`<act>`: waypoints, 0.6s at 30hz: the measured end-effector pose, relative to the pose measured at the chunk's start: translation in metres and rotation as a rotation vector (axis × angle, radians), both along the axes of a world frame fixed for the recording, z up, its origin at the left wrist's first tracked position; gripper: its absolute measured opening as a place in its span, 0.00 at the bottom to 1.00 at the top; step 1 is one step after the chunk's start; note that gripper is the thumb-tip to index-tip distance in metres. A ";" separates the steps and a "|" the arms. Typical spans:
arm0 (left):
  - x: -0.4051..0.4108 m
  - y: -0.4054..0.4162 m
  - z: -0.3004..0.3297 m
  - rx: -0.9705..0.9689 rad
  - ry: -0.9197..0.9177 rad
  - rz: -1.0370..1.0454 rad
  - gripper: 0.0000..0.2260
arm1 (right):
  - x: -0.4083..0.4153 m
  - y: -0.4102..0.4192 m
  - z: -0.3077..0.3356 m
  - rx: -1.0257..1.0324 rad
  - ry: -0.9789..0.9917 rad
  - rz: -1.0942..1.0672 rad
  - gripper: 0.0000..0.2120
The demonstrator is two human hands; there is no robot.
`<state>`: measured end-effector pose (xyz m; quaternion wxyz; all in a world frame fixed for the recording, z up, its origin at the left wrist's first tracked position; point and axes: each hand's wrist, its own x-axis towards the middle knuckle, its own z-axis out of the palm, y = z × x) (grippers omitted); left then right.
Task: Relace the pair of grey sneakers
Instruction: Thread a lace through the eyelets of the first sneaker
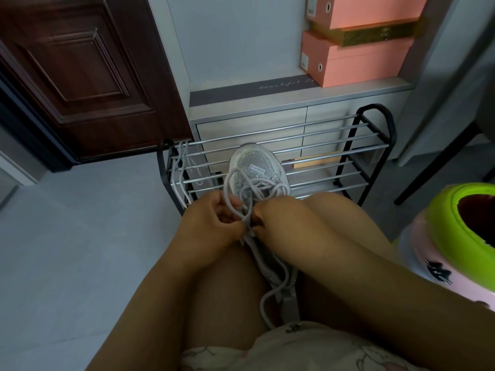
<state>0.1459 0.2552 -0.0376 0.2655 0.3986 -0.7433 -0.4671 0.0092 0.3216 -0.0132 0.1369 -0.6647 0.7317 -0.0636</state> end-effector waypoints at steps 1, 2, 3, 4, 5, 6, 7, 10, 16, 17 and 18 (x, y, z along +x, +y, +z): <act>0.001 0.000 0.000 0.004 0.006 0.003 0.13 | 0.000 0.000 -0.001 0.012 0.009 0.023 0.11; 0.001 -0.001 -0.001 0.008 0.011 0.007 0.13 | -0.001 0.001 -0.002 0.007 0.007 0.040 0.11; 0.002 -0.001 -0.001 0.009 0.013 0.008 0.14 | -0.002 0.004 0.002 -0.017 -0.020 0.050 0.11; 0.002 -0.002 -0.001 0.009 0.013 0.005 0.14 | -0.003 0.006 0.005 -0.039 -0.058 0.051 0.12; 0.003 -0.003 -0.002 0.011 0.014 -0.001 0.14 | -0.004 0.006 0.008 -0.047 -0.088 0.050 0.12; 0.003 -0.004 -0.002 0.016 0.017 -0.009 0.14 | -0.005 0.005 0.009 -0.032 -0.084 0.057 0.12; 0.003 -0.004 -0.002 0.019 0.022 -0.018 0.14 | -0.004 0.003 0.010 0.000 -0.047 0.071 0.12; 0.002 -0.003 -0.002 0.001 0.027 -0.030 0.16 | -0.003 0.000 0.014 0.024 0.025 0.084 0.11; 0.002 0.002 0.000 -0.067 0.058 0.009 0.26 | -0.015 0.030 0.036 0.060 0.088 0.291 0.09; 0.003 0.002 0.001 -0.068 0.066 0.013 0.27 | -0.016 0.036 0.040 0.102 0.070 0.356 0.09; 0.003 0.002 0.002 -0.068 0.070 0.015 0.28 | -0.016 0.039 0.041 0.167 0.018 0.427 0.08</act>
